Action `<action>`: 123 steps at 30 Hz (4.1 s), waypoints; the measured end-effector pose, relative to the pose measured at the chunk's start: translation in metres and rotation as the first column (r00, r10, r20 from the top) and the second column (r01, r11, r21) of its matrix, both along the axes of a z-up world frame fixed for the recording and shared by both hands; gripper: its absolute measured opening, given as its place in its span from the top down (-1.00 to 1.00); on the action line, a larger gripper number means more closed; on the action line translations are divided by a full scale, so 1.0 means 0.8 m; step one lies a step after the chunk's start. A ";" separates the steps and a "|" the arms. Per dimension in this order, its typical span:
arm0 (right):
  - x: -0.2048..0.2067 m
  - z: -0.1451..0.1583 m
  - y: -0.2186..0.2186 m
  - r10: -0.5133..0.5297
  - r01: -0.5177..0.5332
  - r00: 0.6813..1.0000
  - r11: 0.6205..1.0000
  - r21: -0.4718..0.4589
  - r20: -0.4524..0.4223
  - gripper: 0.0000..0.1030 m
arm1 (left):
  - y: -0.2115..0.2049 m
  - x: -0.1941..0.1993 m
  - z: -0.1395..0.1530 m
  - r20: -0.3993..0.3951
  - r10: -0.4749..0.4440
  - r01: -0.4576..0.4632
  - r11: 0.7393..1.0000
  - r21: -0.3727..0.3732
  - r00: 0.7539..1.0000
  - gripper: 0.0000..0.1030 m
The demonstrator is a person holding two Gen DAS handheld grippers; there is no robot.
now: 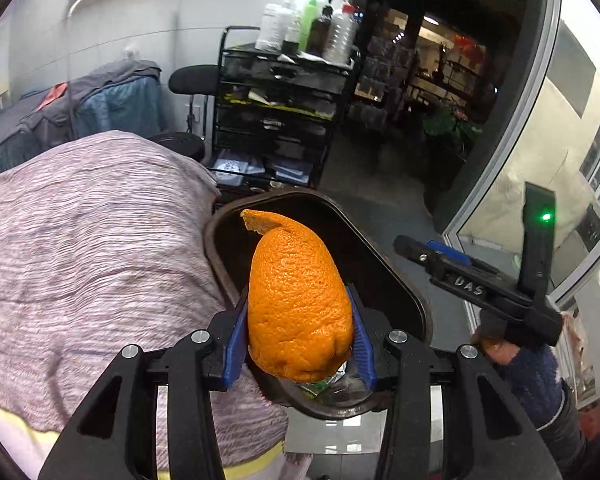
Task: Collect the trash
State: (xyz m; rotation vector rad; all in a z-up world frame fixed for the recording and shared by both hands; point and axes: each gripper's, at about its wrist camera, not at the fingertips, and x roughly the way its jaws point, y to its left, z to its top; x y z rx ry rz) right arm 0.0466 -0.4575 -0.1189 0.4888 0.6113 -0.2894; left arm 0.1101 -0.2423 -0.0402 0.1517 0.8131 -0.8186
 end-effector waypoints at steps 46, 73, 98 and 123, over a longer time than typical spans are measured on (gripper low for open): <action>-0.018 0.033 0.017 0.044 -0.039 0.991 0.999 -0.037 0.129 -0.68 | 0.030 -0.034 0.028 0.247 0.130 -0.133 0.991 -0.003 0.960 -0.88; -0.020 0.093 0.257 0.337 -0.243 0.911 0.905 -0.350 0.236 -0.89 | 0.253 -0.067 0.060 0.332 0.552 -0.528 0.832 -0.167 0.765 -0.88; -0.055 0.105 0.343 0.462 -0.350 0.847 0.857 -0.379 0.263 -0.89 | 0.311 -0.111 0.064 0.348 0.661 -0.609 0.749 -0.261 0.664 -0.88; -0.052 0.104 0.335 0.460 -0.352 0.850 0.858 -0.373 0.256 -0.89 | 0.309 -0.116 0.064 0.365 0.657 -0.602 0.752 -0.268 0.659 -0.88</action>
